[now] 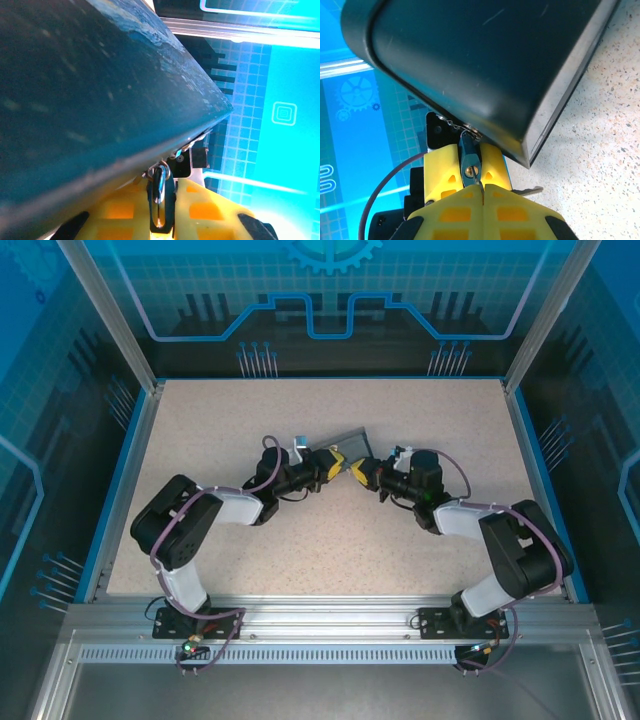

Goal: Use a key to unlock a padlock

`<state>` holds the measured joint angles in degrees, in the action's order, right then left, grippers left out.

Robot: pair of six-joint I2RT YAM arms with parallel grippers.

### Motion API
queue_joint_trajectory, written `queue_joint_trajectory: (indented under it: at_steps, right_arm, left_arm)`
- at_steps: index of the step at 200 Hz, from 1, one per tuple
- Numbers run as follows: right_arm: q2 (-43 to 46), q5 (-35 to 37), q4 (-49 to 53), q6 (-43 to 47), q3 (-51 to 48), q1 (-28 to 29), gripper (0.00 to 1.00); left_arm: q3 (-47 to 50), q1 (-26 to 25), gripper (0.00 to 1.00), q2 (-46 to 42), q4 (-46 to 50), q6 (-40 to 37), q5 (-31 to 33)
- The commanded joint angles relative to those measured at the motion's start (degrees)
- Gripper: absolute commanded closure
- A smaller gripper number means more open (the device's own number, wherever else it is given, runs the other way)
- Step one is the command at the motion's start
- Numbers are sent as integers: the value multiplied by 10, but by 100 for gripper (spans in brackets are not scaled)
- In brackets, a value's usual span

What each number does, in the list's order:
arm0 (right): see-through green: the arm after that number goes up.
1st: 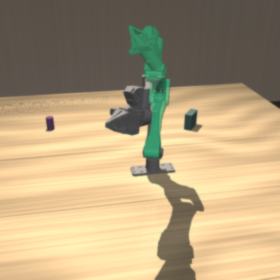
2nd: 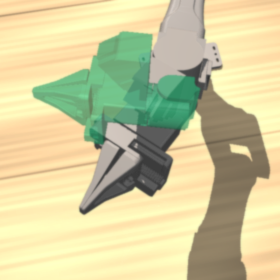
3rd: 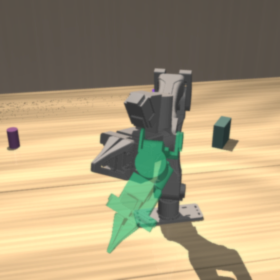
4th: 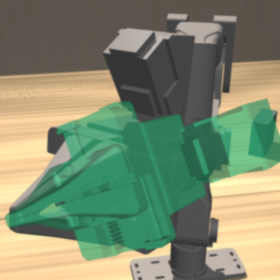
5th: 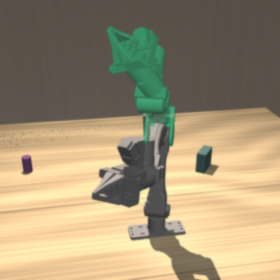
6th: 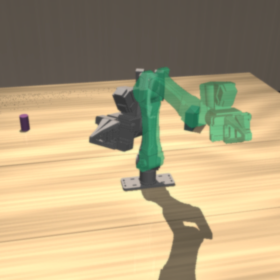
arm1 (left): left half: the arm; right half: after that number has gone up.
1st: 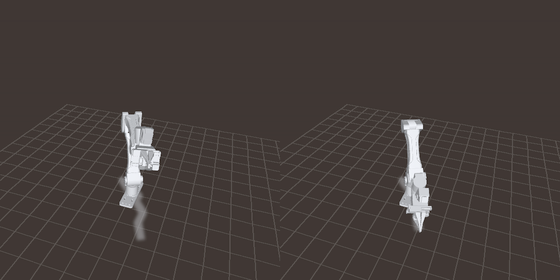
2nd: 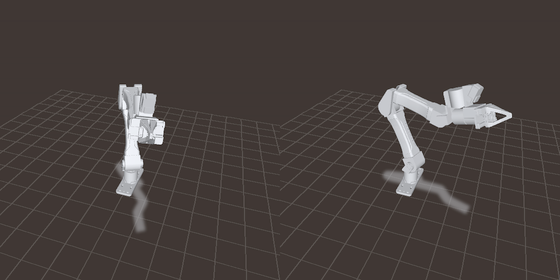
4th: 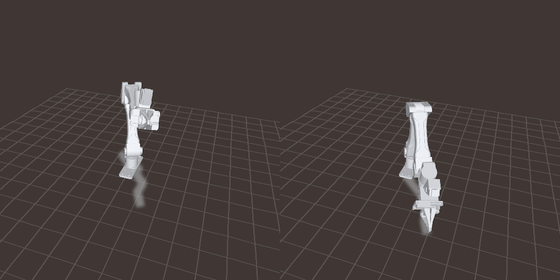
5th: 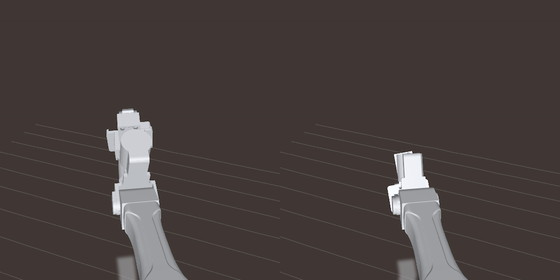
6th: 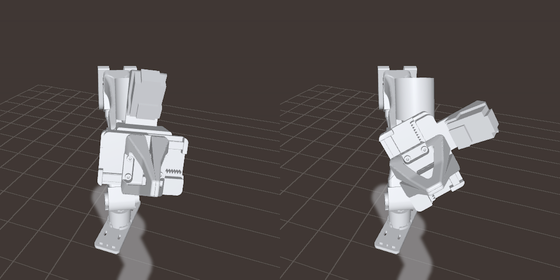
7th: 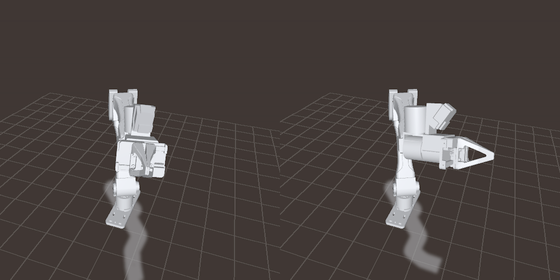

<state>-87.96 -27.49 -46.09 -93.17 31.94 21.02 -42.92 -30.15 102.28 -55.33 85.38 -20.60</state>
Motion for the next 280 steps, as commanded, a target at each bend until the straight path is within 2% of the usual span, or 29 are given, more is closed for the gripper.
queue_joint_trajectory:
  at_steps: [1, 121, 158, 197, 221, 240, 257, 280]
  right_arm:
    - [-20, -2, -44, -28, 22, 10, 100]
    - [-43, -12, -55, -64, 40, 20, 100]
    - [-56, 11, -12, -36, 69, 40, 100]
    - [-92, 10, -48, -47, 83, 42, 100]
    - [-84, 2, -21, -20, 91, 39, 100]
    - [-67, 0, 12, 10, 93, 30, 84]
    - [-53, -5, 38, 32, 93, 22, 64]
    - [-39, -18, 72, 61, 91, 11, 47]
  left_arm:
    - [-6, -14, 100, -19, 1, -19, -47]
    - [-8, -23, 100, -22, 33, -53, -44]
    - [-20, -40, 100, -6, 26, -47, -46]
    - [-24, -53, 100, 6, 20, -37, -42]
    - [-12, -53, 100, 6, 30, -27, -15]
    - [1, -50, 100, -3, 63, -23, 21]
    - [7, -47, 100, -11, 95, -24, 45]
    - [1, -42, 100, -16, 124, -33, 55]
